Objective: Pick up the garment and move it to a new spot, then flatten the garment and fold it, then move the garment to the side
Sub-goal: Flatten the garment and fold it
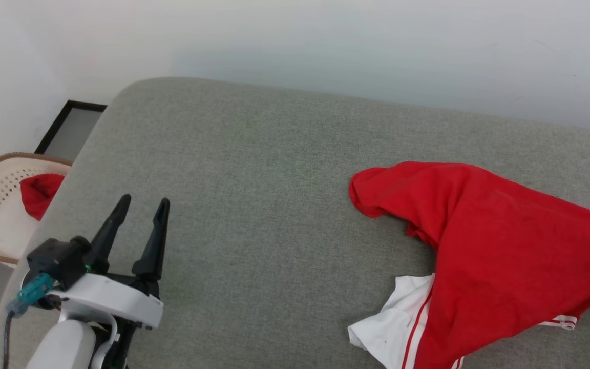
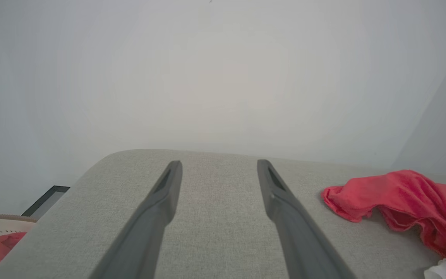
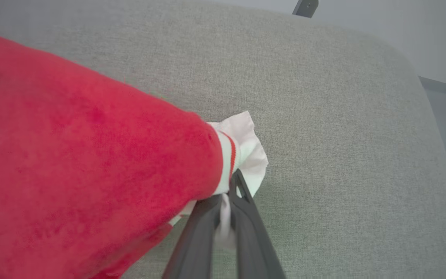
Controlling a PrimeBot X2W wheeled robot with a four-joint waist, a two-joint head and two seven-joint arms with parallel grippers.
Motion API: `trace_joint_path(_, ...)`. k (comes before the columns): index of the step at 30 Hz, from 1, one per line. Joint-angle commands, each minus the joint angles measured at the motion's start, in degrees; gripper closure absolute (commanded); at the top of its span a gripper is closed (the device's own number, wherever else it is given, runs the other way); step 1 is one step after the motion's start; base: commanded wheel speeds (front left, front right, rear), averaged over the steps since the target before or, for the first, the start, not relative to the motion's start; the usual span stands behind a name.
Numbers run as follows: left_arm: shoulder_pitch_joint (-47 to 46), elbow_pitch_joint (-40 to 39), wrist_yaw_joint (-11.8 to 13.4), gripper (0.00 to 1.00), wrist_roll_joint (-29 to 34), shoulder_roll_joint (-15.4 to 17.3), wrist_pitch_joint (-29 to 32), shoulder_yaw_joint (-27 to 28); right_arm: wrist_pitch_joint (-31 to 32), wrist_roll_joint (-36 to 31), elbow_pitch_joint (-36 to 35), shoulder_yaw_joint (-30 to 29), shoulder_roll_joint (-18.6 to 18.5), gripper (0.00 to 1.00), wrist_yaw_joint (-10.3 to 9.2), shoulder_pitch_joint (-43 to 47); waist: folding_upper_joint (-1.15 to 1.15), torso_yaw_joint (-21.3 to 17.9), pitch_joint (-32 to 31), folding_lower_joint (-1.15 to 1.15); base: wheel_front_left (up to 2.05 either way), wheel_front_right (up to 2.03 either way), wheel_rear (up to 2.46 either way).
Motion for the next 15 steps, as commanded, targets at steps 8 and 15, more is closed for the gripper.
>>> trace_joint_path(8, -1.3, 0.0, -0.2, 0.0, -0.9, 1.1, 0.5, -1.2, -4.8, -1.1, 6.4, 0.3, 1.4, 0.0, -0.06, -3.3, 0.0, -0.7, -0.1, 0.0, 0.0, 0.0, 0.0)
trace_joint_path(15, -2.1, -3.4, -0.2, 0.0, -3.8, 3.0, 4.8, -2.5, -6.5, 0.8, 4.6, 2.8, 2.0, 0.0, -0.06, -5.4, 0.0, -3.1, -1.4, 0.0, 0.0, 0.0, 0.0)
